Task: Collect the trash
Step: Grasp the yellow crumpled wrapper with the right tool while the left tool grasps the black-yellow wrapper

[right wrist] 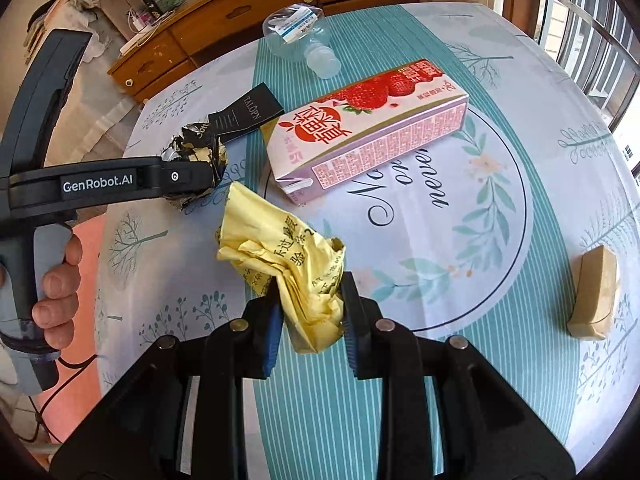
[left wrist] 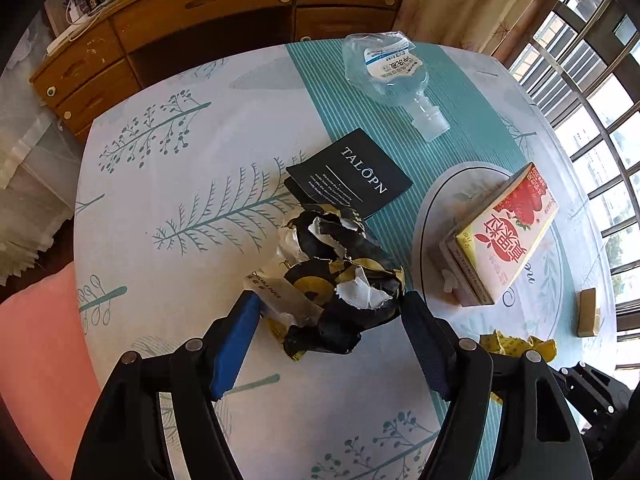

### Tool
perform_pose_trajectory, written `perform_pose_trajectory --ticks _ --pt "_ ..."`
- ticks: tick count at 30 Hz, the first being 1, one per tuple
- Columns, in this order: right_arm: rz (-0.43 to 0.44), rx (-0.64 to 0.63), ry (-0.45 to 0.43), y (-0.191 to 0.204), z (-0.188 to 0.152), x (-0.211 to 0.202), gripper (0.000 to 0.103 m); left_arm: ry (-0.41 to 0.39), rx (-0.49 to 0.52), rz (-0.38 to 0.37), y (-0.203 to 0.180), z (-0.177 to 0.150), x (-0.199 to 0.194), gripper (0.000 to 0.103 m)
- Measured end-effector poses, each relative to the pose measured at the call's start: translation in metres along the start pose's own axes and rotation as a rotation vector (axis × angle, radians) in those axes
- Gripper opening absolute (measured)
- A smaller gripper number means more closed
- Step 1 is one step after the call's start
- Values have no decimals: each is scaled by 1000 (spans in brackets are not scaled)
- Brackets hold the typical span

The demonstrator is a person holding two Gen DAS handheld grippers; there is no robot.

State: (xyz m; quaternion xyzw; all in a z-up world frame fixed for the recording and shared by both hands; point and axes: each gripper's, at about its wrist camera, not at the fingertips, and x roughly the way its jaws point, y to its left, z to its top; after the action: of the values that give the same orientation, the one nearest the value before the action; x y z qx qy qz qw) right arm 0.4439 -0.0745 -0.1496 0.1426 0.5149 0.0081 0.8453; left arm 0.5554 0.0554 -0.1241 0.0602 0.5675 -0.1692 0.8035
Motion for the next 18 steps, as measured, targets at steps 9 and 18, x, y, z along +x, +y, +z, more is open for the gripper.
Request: perform_pose_trajectory --ticks 9,18 --pt "19 26 -4 -5 -9 -3 23 -92 96 61 -20 -6 -15 27" --pt "50 10 -18 -8 -23 -23 23 -80 52 23 -21 -39 -33 26"
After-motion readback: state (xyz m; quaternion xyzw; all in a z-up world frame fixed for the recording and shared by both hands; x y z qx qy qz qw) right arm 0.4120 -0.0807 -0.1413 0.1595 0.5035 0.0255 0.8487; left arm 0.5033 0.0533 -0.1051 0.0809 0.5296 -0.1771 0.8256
